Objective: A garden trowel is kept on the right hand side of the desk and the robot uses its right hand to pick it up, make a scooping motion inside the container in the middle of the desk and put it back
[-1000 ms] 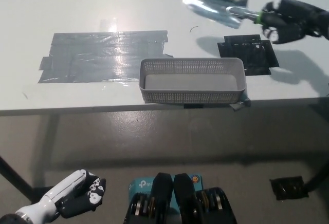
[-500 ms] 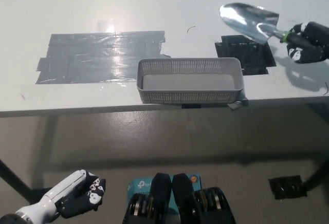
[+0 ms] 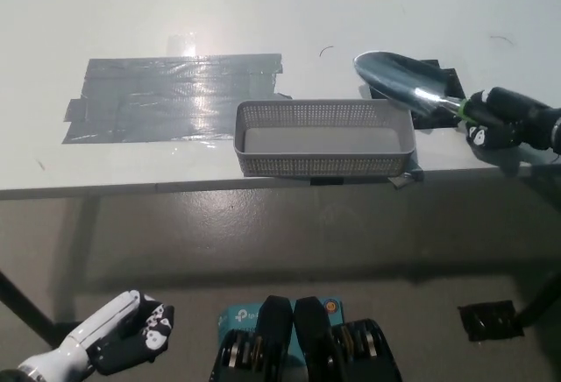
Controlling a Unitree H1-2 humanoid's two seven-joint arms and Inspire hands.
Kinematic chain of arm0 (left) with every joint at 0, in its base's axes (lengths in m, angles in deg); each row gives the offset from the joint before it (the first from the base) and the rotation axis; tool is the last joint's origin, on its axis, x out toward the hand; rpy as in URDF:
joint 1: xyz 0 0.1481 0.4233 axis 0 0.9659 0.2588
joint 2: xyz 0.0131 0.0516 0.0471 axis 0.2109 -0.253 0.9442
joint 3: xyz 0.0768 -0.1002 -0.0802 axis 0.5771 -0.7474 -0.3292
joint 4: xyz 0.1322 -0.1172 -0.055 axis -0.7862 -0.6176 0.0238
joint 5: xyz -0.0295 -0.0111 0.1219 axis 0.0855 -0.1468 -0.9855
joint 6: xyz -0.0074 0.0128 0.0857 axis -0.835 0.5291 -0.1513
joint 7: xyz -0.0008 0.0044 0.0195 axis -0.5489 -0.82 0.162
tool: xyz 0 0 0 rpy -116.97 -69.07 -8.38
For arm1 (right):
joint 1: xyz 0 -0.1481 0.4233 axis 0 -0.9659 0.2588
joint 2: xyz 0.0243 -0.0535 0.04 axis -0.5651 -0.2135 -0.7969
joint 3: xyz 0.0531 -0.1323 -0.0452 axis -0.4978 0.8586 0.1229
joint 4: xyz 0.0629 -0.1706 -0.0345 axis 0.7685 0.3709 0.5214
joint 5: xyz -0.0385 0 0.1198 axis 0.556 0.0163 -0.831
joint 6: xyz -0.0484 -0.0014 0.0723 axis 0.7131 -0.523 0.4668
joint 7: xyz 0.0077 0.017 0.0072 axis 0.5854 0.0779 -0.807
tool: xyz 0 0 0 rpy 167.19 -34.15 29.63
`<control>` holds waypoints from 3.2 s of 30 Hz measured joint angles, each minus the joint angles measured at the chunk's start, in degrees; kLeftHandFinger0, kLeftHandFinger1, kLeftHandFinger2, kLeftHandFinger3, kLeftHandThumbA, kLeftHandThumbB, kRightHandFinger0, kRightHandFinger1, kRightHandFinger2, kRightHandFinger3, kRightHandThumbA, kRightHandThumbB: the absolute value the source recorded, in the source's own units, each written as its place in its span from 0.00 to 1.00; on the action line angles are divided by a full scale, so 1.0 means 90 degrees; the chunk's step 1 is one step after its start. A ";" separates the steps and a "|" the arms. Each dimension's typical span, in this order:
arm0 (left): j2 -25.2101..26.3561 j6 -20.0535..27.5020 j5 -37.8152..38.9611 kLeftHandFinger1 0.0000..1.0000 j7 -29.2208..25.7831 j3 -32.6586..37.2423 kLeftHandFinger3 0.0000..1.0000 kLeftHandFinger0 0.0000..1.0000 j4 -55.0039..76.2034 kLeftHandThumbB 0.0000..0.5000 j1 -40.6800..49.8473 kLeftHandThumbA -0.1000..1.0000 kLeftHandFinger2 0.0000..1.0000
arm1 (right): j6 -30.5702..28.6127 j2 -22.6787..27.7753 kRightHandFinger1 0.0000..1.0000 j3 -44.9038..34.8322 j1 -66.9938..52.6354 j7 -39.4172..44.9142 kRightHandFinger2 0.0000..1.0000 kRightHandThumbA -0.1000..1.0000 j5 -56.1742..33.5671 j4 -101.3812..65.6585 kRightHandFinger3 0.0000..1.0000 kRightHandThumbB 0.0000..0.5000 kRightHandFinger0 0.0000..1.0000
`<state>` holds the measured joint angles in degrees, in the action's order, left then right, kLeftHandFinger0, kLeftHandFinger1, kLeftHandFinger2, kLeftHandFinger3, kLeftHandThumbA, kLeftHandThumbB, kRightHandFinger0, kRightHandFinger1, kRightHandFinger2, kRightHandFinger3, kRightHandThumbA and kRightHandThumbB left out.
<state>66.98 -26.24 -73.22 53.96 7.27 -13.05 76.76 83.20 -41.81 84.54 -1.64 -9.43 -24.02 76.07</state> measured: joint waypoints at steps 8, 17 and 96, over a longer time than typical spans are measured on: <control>0.0001 0.0017 0.0046 0.09 0.0004 -0.0147 0.22 0.00 0.0054 1.00 0.0170 0.15 0.19 | 0.0004 -0.0023 0.59 0.0109 0.0254 -0.0594 0.68 0.00 0.0019 0.0717 0.55 0.00 0.24; 0.0004 0.0035 0.0079 0.10 0.0001 -0.0160 0.21 0.00 0.0190 1.00 0.0321 0.17 0.19 | 0.0414 -0.0033 0.54 0.0162 0.0274 -0.1008 0.66 0.00 0.0087 0.0768 0.19 0.08 0.07; -0.0037 0.0039 0.0216 0.00 0.0002 -0.0456 0.04 0.00 0.0169 1.00 0.0543 0.06 0.00 | 0.2840 -0.0690 1.00 -0.0334 -0.3547 0.0478 1.00 0.29 0.0348 -0.6792 1.00 0.43 1.00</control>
<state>66.65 -25.89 -71.27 53.98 3.16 -11.53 81.64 108.76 -48.03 81.53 -33.56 -5.12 -20.88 14.95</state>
